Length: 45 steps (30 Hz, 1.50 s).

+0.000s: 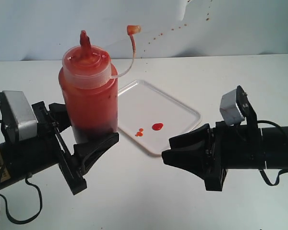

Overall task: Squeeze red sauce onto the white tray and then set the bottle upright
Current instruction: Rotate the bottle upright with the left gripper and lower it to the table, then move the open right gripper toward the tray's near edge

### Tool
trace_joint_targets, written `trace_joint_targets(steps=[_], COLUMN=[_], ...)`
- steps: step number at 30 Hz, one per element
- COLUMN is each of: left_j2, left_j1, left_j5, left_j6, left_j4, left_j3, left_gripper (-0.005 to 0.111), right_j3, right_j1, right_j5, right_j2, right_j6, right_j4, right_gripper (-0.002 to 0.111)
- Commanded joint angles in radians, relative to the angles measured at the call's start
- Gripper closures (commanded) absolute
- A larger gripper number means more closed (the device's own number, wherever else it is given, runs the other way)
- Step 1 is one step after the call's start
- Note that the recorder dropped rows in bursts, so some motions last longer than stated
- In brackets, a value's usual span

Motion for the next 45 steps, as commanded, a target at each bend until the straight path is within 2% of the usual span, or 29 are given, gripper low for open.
trace_joint_targets(steps=[1,6,16,19,24,45], left_j2=[-0.008,-0.008,-0.008,-0.008,-0.008,-0.008], left_j1=[0.000,0.000,0.000,0.000,0.000,0.000], left_j5=[-0.055,-0.055,-0.055,-0.055,-0.055,-0.036], left_j6=[-0.083,-0.131,-0.166,-0.166,-0.215,-0.218], left_j4=[-0.002,0.044,0.043,0.043,0.043,0.032], left_j3=[0.000,0.000,0.000,0.000,0.000,0.000], left_gripper=[0.107,0.107,0.107,0.107,0.107,0.107], right_j3=[0.003,0.003,0.003,0.003,0.003,0.003], right_j1=[0.000,0.000,0.000,0.000,0.000,0.000], right_j5=[0.063,0.203,0.203,0.203,0.203,0.203], right_j2=[0.001,0.001,0.001,0.001,0.001,0.001], right_j6=[-0.006,0.019,-0.014,-0.014,-0.014,0.009], right_j4=[0.010,-0.002,0.010,0.010,0.010,0.010], right_gripper=[0.065,0.065,0.064,0.050,0.003,0.003])
